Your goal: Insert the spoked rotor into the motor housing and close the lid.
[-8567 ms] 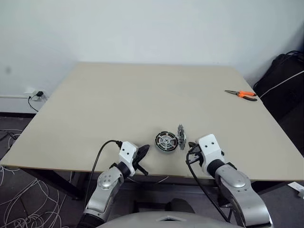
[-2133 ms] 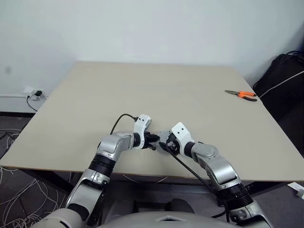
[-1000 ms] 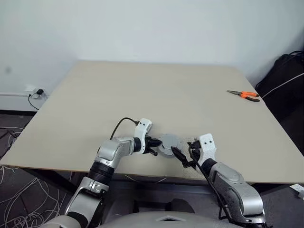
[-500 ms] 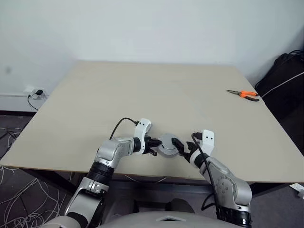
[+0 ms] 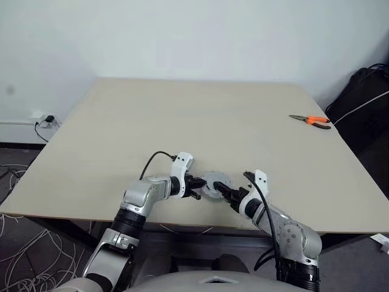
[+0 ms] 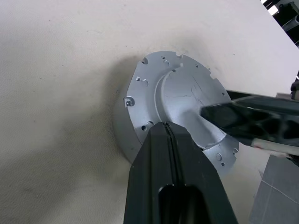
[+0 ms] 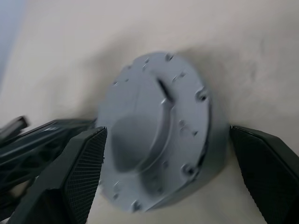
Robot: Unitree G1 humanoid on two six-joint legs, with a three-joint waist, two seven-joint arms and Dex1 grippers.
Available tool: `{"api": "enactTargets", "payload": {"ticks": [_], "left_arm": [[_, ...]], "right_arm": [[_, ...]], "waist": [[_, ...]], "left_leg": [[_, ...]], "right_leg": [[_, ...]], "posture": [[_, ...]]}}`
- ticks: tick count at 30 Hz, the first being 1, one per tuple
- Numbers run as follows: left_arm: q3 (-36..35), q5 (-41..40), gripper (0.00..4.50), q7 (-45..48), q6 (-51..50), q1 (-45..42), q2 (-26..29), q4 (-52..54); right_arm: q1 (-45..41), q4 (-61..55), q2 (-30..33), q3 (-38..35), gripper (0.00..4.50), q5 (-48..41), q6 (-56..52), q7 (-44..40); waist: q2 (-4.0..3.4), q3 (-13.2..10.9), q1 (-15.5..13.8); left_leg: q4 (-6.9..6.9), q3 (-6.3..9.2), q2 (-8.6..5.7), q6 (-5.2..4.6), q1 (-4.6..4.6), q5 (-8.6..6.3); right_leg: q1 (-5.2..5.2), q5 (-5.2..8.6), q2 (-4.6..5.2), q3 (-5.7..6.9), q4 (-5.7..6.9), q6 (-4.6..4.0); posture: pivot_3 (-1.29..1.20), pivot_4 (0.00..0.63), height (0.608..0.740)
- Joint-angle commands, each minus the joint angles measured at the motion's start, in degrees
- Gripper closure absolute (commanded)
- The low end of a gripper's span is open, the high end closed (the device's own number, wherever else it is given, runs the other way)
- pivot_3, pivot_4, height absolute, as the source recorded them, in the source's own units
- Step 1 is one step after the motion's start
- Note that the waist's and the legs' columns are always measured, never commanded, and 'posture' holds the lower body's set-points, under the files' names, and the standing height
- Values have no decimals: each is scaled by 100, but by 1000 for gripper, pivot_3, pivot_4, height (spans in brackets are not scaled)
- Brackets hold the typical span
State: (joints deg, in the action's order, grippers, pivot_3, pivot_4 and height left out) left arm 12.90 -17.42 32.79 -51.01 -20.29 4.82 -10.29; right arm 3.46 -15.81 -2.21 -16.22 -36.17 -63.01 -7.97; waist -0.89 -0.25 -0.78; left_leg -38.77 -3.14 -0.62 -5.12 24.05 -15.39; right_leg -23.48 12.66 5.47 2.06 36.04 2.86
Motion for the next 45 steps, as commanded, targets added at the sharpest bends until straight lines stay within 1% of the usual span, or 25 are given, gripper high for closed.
{"api": "enactTargets", "payload": {"ticks": [1, 7, 11, 14, 19, 26, 32, 35, 43, 45], "left_arm": [[15, -2, 4500, -41, -66, 27, 4, 60], [45, -31, 4500, -45, -48, 0, -10, 31], [62, -38, 4500, -38, -54, 11, -8, 35], [62, -42, 4500, -40, -56, 12, -12, 29], [59, -41, 4500, -49, -55, 26, -12, 34], [29, -44, 4500, -64, -62, 59, 8, 60], [9, -48, 4500, -88, -63, 63, -3, 54], [15, -55, 4500, -99, -59, 60, 1, 49], [42, -53, 4500, -91, -37, 54, -17, 10], [47, -53, 4500, -87, -36, 58, -18, 8]], "right_arm": [[-116, -83, -170, -256, 33, -618, -361, -30], [-312, 400, -499, -1021, 33, -1269, -357, 185], [-418, 782, -567, -1271, 33, -1622, -204, 338], [-435, 951, -664, -1223, 33, -1791, -234, 544], [-338, 990, -698, -814, 33, -1833, -439, 831], [-287, 937, -589, -585, 33, -2258, -749, 623], [-304, 875, -541, -552, 33, -2584, -866, 367], [-307, 860, -529, -538, 33, -2647, -878, 337], [-301, 938, -613, -597, 33, -2541, -652, 600], [-283, 885, -601, -643, 423, -2620, -618, 626]], "waist": [[0, 0, 4], [-2, 0, 8], [-5, -1, 11], [-6, 0, 19], [-7, 9, 58], [-6, 17, 110], [-8, 17, 142], [-11, 16, 139], [-10, 16, 138], [-11, 15, 139]], "left_leg": [[1, 0, 0, 0, 0, 0], [17, 0, 0, 0, -4, 0], [17, 0, 0, 0, -4, 0], [20, 0, 0, 0, -4, 0], [22, 0, 0, 0, -8, 0], [38, 0, 0, 0, -14, 1], [70, 0, 1, 6, -25, 5], [71, 0, 2, 6, -24, 5], [71, -1, 1, 6, -21, 5], [71, -1, 0, 6, -21, 5]], "right_leg": [[-1, 0, 0, 0, 0, 0], [-5, 0, -1, 0, 0, 0], [-5, 0, 0, 0, 0, 0], [-5, 0, -1, 0, -2, -1], [-2, -1, 1, 0, -1, -2], [-1, 0, 0, -1, -4, -5], [-6, 10, -3, 0, -6, -21], [-8, 10, -2, 0, -6, -21], [-7, 10, -1, 0, -15, -21], [-7, 10, 0, 0, -14, -21]], "posture": [[0, 0, 740], [0, 0, 740], [0, 0, 740], [0, 0, 740], [0, 0, 740], [0, 0, 740], [0, 0, 740], [0, 0, 740], [0, 0, 740], [0, 0, 740]]}}
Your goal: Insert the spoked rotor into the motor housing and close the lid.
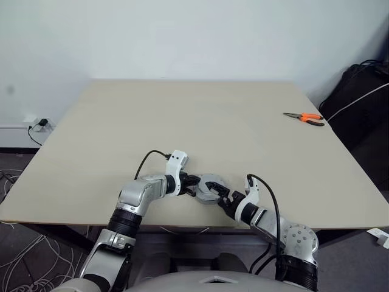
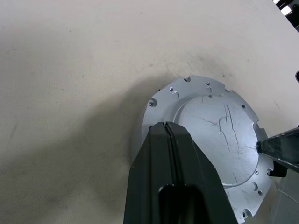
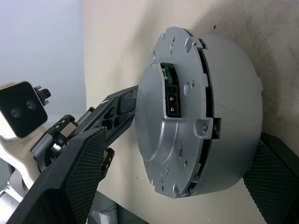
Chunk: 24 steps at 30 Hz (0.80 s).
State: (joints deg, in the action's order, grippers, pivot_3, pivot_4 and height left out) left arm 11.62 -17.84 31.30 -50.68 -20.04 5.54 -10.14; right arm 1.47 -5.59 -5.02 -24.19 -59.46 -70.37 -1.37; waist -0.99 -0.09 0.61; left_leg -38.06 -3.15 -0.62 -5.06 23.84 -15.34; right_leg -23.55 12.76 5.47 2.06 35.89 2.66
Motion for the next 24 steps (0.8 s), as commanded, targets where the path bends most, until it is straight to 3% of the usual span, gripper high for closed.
{"api": "enactTargets", "payload": {"ticks": [1, 7, 18, 24], "left_arm": [[178, -9, 4500, 64, -68, 37, -88, -5], [175, -1, 4500, 67, -69, 47, -101, -3], [81, -1, 4500, 34, -30, 67, -138, 14], [-499, -153, 4500, -347, 258, 217, -400, 181]], "right_arm": [[-75, -160, -313, 146, 614, -323, 125, -23], [58, -351, -228, 139, 2322, -567, 98, 103], [256, -404, -124, 286, 2381, -688, 99, 284], [305, -372, -123, 311, 2382, -726, 184, 342]], "waist": [[-2, -1, -1], [-7, -3, -15], [-8, -3, -18], [-8, -4, -12]], "left_leg": [[0, 0, 0, 0, 0, 0], [2, 0, 0, 0, 5, 0], [2, -1, -2, 0, 6, 0], [2, 0, -2, 0, 6, 0]], "right_leg": [[0, 0, 0, 0, 0, 0], [-5, 2, 0, 0, -1, -1], [-5, 2, 2, 1, -4, -1], [-5, 2, 2, 1, -4, -1]], "posture": [[0, 0, 740], [0, 0, 740], [0, 0, 740], [0, 0, 740]]}}
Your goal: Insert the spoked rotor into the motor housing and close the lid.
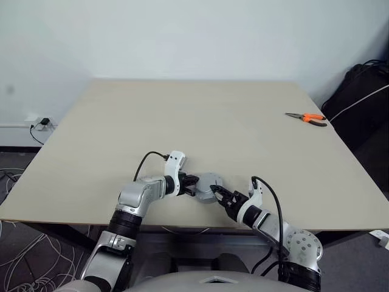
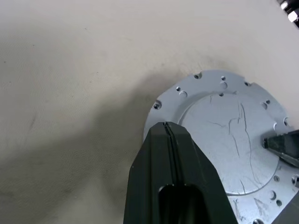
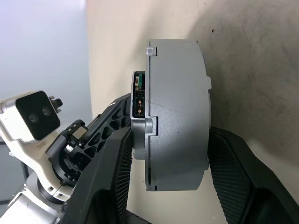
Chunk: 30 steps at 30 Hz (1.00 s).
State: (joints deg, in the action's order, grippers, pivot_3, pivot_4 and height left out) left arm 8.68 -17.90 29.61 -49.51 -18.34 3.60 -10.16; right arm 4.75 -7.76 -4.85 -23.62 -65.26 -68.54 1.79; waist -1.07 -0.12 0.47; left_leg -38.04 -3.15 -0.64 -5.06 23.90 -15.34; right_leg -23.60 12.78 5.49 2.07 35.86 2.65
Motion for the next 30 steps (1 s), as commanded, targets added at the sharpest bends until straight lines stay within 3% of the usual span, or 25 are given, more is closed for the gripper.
{"api": "enactTargets", "payload": {"ticks": [1, 5, 9, 12, 17, 20, 30], "left_arm": [[-323, -162, 4500, -291, 206, 83, -267, 221], [-874, -311, 4500, -802, 577, 277, -616, 507], [-1450, -202, 4500, -1724, 2053, 657, -1205, 1073], [-1711, -507, 4500, -2054, 2539, 984, -1387, 1448], [-1795, -1820, 4500, -1517, 1787, 1752, -1151, 1916], [-1915, -2892, 3884, -1407, 1152, 2253, -1218, 2118], [-1649, -4730, 532, -1545, 649, 2948, -1465, 2280]], "right_arm": [[-16, -152, -138, 259, 2382, -158, 25, 36], [12, -128, -126, 263, 2382, -209, 154, 82], [41, -140, -115, 233, 2382, -304, 295, 110], [69, -155, -102, 215, 2382, -417, 393, 139], [93, -209, -97, 205, 2382, -681, 502, 201], [71, -240, -98, 182, 2382, -915, 571, 204], [-41, -615, -39, 359, 2383, -1705, 813, 281]], "waist": [[1, -1, 2], [8, -11, 10], [19, -23, 14], [15, -22, -5], [17, -25, 3], [18, -36, 9], [7, -51, 13]], "left_leg": [[0, 0, 0, 0, 0, 0], [2, 0, 1, -1, 1, 0], [5, 0, 2, 0, 4, 0], [9, 0, 3, 0, 3, 0], [2, -7, 0, 0, 4, 0], [-5, -6, 0, -1, 11, 0], [-7, -4, 2, -4, 9, 2]], "right_leg": [[-1, 0, 0, 0, 0, 0], [-3, 0, -1, 0, 2, 1], [-6, -1, -2, -1, 2, 1], [-6, -1, -2, 0, 1, 1], [-2, 0, 1, -2, -7, 0], [-6, 0, 1, 2, -5, 0], [-4, 1, -16, 7, -4, 2]], "posture": [[0, 0, 740], [0, 0, 740], [0, 0, 740], [0, 0, 740], [0, 0, 740], [0, 0, 740], [0, 0, 740]]}}
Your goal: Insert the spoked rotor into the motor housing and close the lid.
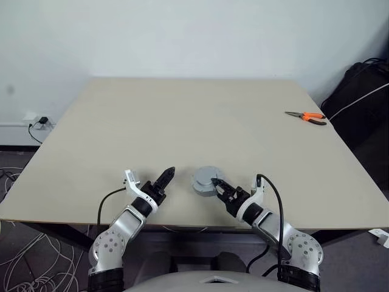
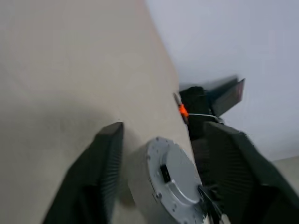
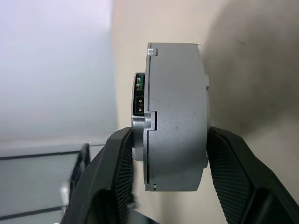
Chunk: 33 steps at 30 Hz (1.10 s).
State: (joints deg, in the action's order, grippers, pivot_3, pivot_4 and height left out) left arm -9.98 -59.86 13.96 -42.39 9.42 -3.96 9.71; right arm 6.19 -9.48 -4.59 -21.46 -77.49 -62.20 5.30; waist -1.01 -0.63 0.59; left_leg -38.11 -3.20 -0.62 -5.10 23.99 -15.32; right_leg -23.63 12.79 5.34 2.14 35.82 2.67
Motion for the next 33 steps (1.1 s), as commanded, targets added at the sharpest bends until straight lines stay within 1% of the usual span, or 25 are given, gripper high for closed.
{"api": "enactTargets", "payload": {"ticks": [1, 2, 5, 10, 22, 30, 31, 32, 33], "left_arm": [[242, -695, 213, 15, -71, 201, -721, 290], [263, -864, 0, 0, -78, 224, -730, 276], [339, -1272, 0, -105, -105, 263, -715, 202], [548, -1704, 0, -179, -117, 269, -660, 102], [869, -2011, 0, -177, 288, 58, -703, -168], [983, -2091, 0, -209, 337, 39, -663, -271], [987, -2107, 369, -218, 337, 48, -662, -267], [990, -2118, 591, -226, 339, 53, -659, -266], [993, -2127, 908, -247, 340, 57, -656, -267]], "right_arm": [[-208, -481, -61, 162, 2384, -536, 246, -45], [-246, -518, -54, 185, 2384, -602, 313, -21], [-391, -589, -5, 276, 2384, -732, 495, 62], [-613, -575, 86, 488, 2384, -819, 665, 139], [-603, -603, 388, 1219, 2384, -1072, 532, 181], [-520, -694, 622, 1428, 2384, -1259, 635, 286], [-513, -703, 640, 1432, 2384, -1277, 669, 302], [-506, -710, 655, 1438, 2384, -1291, 694, 316], [-497, -719, 668, 1450, 2384, -1302, 709, 326]], "waist": [[2, -1, 1], [2, -1, -1], [6, -4, 0], [7, -6, 0], [9, -7, -1], [15, -10, -2], [15, -11, -2], [15, -11, -3], [15, -11, -3]], "left_leg": [[-2, 0, 0, -1, 0, 1], [-4, 0, 0, -8, 0, 4], [-8, -1, 0, -16, -1, 9], [-9, -2, 0, -16, -7, 9], [-15, -10, 1, -29, -12, 17], [-14, -12, 2, -29, -13, 17], [-14, -12, 2, -29, -13, 17], [-14, -12, 2, -29, -13, 17], [-14, -12, 2, -29, -13, 17]], "right_leg": [[1, 0, -3, -1, 0, 0], [2, 0, -3, -1, -1, 0], [5, 0, -5, -1, 0, 1], [11, 0, -11, -1, 1, 1], [16, 0, -23, -1, 0, 0], [16, 0, -24, -1, 0, 0], [16, 0, -24, -1, 0, 0], [16, 0, -23, -1, 0, 0], [16, 0, -23, -1, 0, 0]], "posture": [[0, 0, 740], [0, 0, 740], [0, 0, 740], [0, 0, 740], [0, 0, 740], [0, 0, 740], [0, 0, 740], [0, 0, 740], [0, 0, 740]]}}
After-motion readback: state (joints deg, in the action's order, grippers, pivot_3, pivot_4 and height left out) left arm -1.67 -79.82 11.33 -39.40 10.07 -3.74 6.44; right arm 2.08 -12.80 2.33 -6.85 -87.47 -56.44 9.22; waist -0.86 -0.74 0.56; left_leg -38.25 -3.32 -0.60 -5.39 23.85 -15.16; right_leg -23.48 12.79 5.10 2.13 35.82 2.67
